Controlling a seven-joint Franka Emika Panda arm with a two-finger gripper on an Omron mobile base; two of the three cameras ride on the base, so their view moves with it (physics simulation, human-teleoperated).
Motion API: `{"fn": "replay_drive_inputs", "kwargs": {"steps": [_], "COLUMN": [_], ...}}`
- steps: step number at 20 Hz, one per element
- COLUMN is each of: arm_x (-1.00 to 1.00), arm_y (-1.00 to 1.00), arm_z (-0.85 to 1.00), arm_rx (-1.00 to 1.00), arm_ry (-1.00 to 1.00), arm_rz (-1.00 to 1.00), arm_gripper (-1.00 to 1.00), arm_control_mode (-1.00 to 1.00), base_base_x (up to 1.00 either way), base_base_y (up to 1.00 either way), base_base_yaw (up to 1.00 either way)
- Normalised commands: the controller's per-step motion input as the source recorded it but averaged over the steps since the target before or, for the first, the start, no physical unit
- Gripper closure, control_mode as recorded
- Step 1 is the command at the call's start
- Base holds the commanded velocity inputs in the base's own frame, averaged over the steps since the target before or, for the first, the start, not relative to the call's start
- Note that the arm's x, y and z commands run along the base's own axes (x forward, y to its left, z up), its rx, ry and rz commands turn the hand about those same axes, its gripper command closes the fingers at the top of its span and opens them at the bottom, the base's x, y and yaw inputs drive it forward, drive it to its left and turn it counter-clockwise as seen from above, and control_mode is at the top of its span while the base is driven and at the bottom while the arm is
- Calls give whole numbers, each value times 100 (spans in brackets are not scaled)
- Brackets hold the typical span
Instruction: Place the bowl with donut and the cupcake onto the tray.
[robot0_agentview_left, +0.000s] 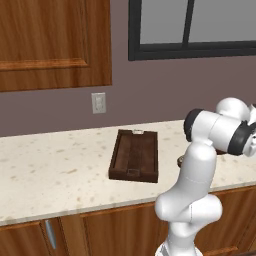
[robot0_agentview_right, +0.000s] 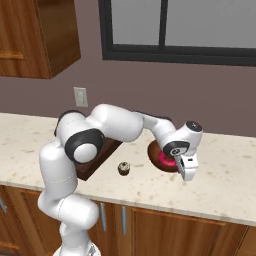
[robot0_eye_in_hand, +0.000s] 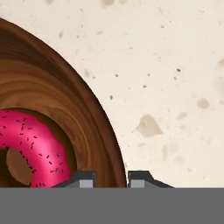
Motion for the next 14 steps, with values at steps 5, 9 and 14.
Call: {"fn": "replay_drive_inputs", "kwargs": {"steps": [5,9,14], "arm_x": [0,-3,12], "arm_y": [0,14,13], "arm_z": [19,5,4], "arm_rx": [1,4,4], "arm_ry": [0,-3,-10], "arm_rz": [1,13,10], "arm_gripper": [100,100,100], "arm_control_mode": [-100,-100,-100], "base_base_x": [0,0,0], "base_base_y": [0,0,0], "base_base_yaw": [0,0,0]}}
